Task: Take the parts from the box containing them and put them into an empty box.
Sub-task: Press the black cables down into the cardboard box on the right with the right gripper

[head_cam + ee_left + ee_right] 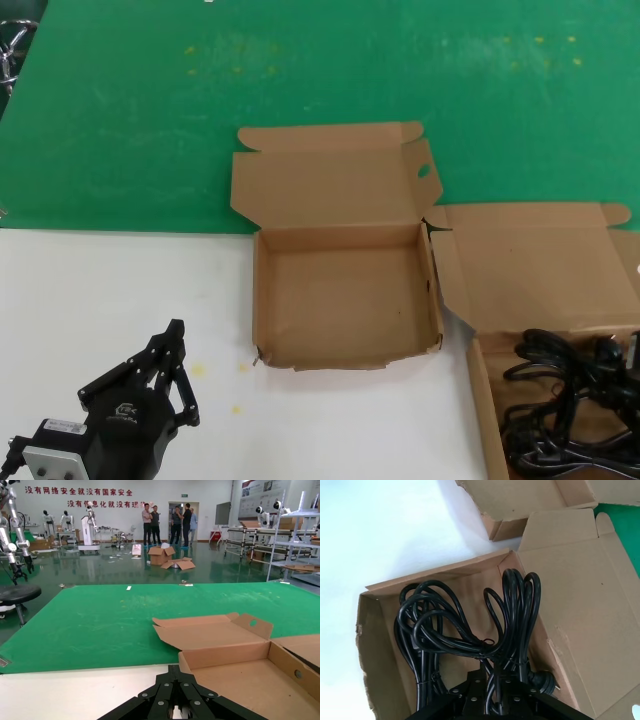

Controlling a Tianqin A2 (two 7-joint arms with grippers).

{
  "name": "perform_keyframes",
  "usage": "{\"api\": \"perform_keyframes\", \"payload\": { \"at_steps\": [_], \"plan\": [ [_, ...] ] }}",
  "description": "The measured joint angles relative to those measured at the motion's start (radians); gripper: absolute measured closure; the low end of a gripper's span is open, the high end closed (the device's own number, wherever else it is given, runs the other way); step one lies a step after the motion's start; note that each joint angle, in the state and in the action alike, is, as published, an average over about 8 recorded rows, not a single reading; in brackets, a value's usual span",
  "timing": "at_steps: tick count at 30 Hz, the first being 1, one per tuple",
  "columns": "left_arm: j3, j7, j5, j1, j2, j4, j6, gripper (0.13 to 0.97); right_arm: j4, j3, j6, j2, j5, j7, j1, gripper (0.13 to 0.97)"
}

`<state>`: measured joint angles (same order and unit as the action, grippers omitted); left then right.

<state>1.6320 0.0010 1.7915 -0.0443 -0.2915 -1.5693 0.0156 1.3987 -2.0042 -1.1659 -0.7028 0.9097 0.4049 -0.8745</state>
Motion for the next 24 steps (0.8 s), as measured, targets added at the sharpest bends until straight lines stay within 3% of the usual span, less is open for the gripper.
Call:
{"api": "perform_keyframes", "payload": {
  "at_steps": [11,24],
  "plan": [
    [0.000,0.000,0.000,0.000,0.000,0.000,0.000,0.965,-0.015,-0.003,0.003,0.001,0.009,-0.017,-0.020,0.943],
    [0.000,0.000,0.000,0.000,0.000,0.000,0.000,0.965,0.043,0.019,-0.013,-0.028,0.008,0.039,-0.001,0.933]
  ]
}}
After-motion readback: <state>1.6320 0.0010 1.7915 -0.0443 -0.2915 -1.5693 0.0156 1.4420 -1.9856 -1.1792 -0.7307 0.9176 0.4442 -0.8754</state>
